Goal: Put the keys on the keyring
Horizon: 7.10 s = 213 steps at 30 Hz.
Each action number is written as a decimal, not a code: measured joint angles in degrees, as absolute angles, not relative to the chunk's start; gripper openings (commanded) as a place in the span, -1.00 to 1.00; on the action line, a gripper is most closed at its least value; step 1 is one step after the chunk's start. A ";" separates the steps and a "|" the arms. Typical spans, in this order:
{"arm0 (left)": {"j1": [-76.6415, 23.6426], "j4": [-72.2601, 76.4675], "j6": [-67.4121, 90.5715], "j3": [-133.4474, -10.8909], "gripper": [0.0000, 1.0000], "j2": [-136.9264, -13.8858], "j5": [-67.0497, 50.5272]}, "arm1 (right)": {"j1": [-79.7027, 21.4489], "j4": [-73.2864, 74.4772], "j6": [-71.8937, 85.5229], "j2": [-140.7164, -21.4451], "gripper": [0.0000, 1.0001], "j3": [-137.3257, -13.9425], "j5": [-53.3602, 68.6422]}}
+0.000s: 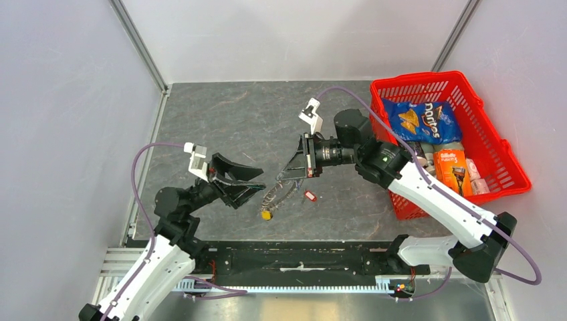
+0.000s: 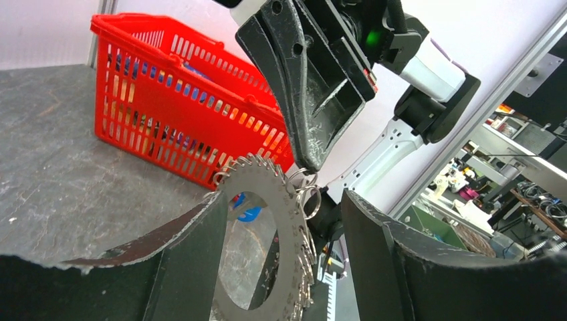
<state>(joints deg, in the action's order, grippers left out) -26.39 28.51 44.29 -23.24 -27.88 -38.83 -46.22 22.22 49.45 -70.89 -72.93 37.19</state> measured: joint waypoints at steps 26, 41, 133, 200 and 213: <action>-27.18 74.76 64.16 -20.18 0.24 -45.93 -48.45 | -46.22 23.46 50.65 -71.00 -1.00 -77.52 48.29; -29.74 76.90 64.99 -22.04 0.19 -46.85 -52.16 | -46.22 18.87 53.56 -72.31 -1.00 -77.84 51.00; -35.00 72.58 56.55 -17.34 -0.95 -31.66 -22.83 | -39.53 21.08 33.12 -83.09 0.14 -51.37 3.07; -35.00 64.31 55.35 -19.51 -0.96 -22.24 -27.66 | -48.31 27.79 30.17 -67.37 -1.00 -56.53 -3.86; -35.00 63.44 59.37 -24.49 -0.96 -25.30 -30.52 | -48.27 36.03 17.78 -52.40 -1.00 -67.53 27.31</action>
